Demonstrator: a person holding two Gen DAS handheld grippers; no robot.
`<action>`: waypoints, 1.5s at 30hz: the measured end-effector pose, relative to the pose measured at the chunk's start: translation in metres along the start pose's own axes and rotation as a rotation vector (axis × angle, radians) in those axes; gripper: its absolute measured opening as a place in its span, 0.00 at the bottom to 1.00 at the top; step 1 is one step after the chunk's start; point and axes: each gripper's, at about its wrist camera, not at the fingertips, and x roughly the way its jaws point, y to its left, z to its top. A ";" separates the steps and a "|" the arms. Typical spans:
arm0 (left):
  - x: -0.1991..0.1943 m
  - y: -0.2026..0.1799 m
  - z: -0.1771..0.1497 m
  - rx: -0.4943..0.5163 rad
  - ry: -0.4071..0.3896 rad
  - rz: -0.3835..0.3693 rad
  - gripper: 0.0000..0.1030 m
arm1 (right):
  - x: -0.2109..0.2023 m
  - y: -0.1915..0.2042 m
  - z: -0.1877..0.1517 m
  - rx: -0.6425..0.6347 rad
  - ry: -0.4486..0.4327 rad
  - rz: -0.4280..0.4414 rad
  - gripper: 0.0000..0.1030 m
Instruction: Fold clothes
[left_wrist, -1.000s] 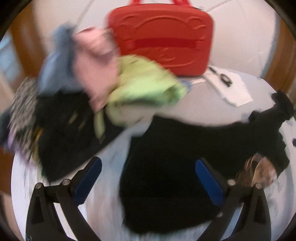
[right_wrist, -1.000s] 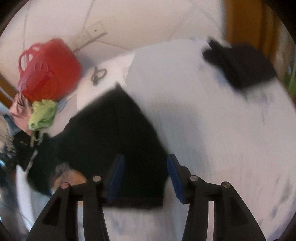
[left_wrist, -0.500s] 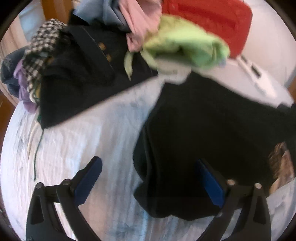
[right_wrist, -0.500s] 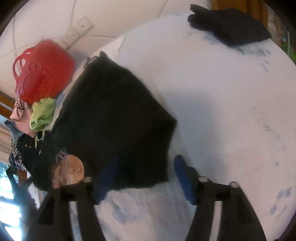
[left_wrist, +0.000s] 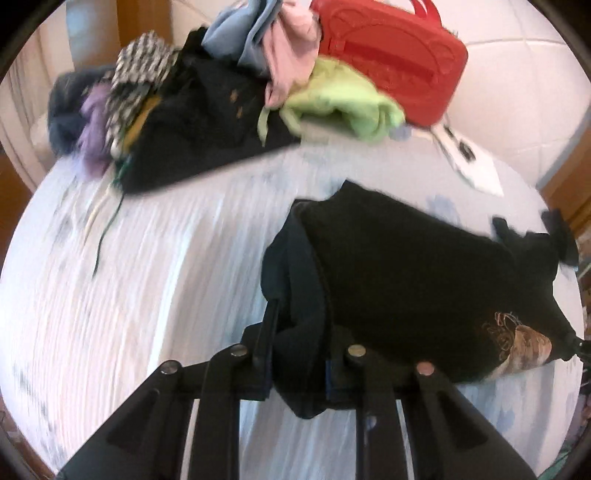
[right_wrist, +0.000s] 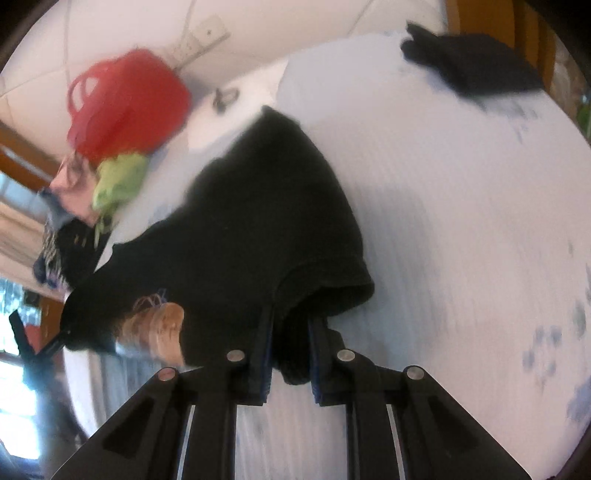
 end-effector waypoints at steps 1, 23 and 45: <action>0.004 0.001 -0.008 0.004 0.029 0.008 0.18 | 0.000 -0.003 -0.010 -0.001 0.027 0.004 0.15; -0.001 -0.110 0.061 0.354 -0.085 -0.160 0.92 | -0.016 0.020 0.049 -0.213 -0.039 -0.034 0.49; 0.074 -0.254 0.047 0.564 0.046 -0.300 0.22 | 0.039 0.020 0.072 -0.272 -0.017 -0.018 0.54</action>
